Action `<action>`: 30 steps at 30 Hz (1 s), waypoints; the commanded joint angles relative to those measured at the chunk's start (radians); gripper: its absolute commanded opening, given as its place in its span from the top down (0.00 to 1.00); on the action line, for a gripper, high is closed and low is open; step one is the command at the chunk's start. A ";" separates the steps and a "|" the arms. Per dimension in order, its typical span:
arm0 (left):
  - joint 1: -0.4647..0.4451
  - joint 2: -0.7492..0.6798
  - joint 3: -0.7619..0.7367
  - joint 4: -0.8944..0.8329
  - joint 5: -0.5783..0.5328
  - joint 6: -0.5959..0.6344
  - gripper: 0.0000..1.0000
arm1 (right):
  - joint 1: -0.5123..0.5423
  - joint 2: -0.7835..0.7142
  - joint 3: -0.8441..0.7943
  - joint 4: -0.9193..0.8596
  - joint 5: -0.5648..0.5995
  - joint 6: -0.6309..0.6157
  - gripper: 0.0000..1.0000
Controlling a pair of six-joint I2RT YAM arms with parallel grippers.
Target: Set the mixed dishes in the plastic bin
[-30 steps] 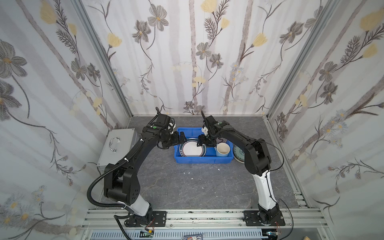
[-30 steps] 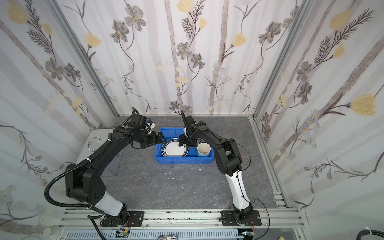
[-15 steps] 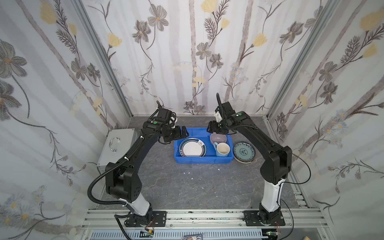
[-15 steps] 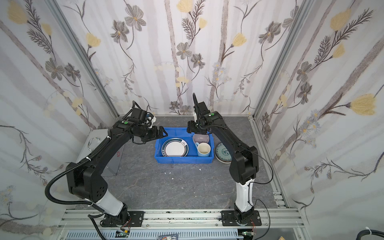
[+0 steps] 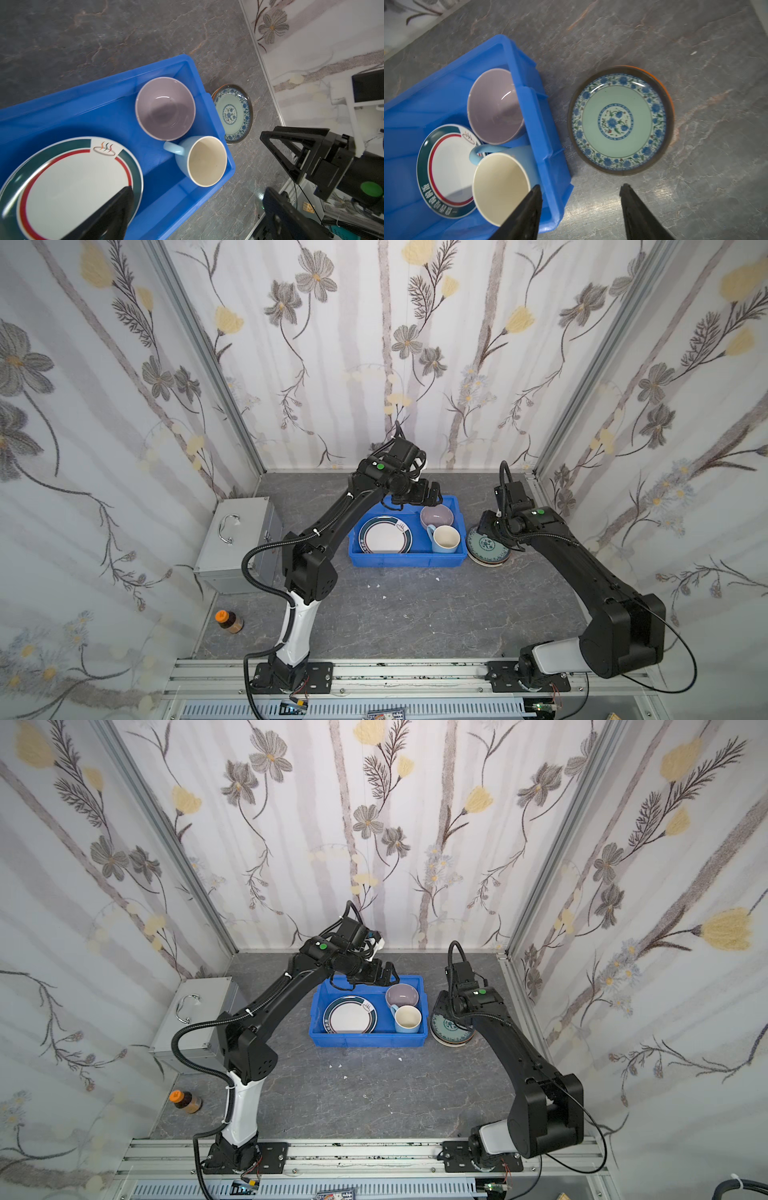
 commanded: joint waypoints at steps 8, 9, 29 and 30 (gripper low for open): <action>-0.057 0.172 0.296 -0.148 0.011 0.001 0.00 | -0.051 0.014 -0.088 0.166 -0.113 -0.022 0.42; -0.058 0.169 0.292 -0.158 -0.003 0.007 0.00 | -0.046 0.028 -0.086 0.172 -0.110 -0.024 0.43; 0.008 -0.041 -0.002 -0.129 -0.095 0.044 0.00 | 0.090 0.384 0.122 0.210 -0.170 -0.048 0.54; 0.013 -0.043 -0.008 -0.127 -0.091 0.044 0.00 | 0.091 0.389 0.134 0.205 -0.159 -0.048 0.53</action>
